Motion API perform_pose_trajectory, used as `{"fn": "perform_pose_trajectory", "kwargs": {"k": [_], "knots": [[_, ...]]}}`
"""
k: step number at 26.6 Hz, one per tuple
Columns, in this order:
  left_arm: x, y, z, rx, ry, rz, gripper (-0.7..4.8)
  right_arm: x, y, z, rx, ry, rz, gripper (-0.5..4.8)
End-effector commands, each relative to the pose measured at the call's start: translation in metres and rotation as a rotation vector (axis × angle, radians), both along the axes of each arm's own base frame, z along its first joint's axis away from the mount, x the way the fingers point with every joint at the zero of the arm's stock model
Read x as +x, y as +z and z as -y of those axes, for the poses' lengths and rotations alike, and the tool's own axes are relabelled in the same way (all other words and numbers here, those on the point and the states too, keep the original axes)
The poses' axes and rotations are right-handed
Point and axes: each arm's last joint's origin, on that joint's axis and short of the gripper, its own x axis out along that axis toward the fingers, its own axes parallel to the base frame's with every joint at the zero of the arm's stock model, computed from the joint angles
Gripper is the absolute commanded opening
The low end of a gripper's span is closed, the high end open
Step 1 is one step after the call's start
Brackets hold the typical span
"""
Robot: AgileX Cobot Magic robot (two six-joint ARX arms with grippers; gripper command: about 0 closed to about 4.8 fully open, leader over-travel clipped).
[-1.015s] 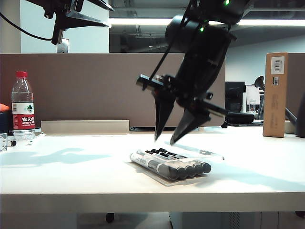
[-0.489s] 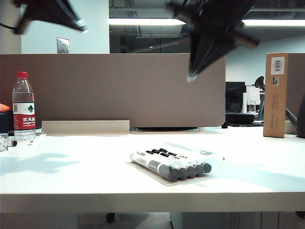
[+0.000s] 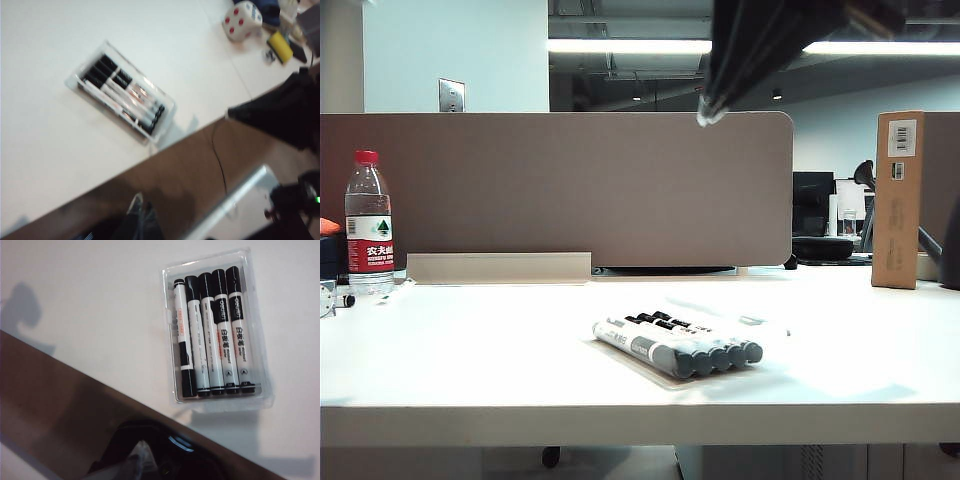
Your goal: Pick up the markers scattered on the table and put them into the packaging box, making sure the markers fit the shape of the box's grooves.
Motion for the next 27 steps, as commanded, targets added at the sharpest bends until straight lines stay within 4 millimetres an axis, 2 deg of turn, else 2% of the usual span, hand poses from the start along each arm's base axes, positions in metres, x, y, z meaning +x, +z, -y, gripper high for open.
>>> {"fn": "perform_pose_trajectory", "kwargs": {"k": [1, 7, 12, 15, 18, 21, 27], "knots": [[-0.040, 0.001, -0.011, 0.033, 0.191, 0.082, -0.06, -0.024, 0.006, -0.012, -0.042, 0.009, 0.117, -0.03], [-0.106, -0.013, -0.022, -0.120, 0.239, 0.229, -0.06, -0.059, 0.002, -0.010, -0.012, 0.098, 0.184, -0.04], [-0.150, -0.025, -0.029, -0.193, 0.259, 0.409, -0.06, -0.074, -0.005, 0.010, 0.129, 0.089, 0.225, -0.04], [-0.156, -0.027, -0.031, -0.130, 0.260, 0.393, -0.06, -0.077, -0.008, 0.020, 0.197, 0.071, 0.270, -0.04], [-0.150, -0.037, -0.031, -0.082, 0.300, 0.349, -0.05, -0.081, -0.009, 0.032, 0.220, 0.049, 0.298, -0.03], [-0.148, -0.043, -0.034, -0.012, 0.414, 0.311, -0.05, -0.082, -0.009, 0.032, 0.226, 0.050, 0.302, -0.03], [-0.148, -0.044, -0.034, 0.003, 0.436, 0.304, -0.05, -0.081, -0.009, 0.032, 0.219, 0.049, 0.303, -0.01]]}}
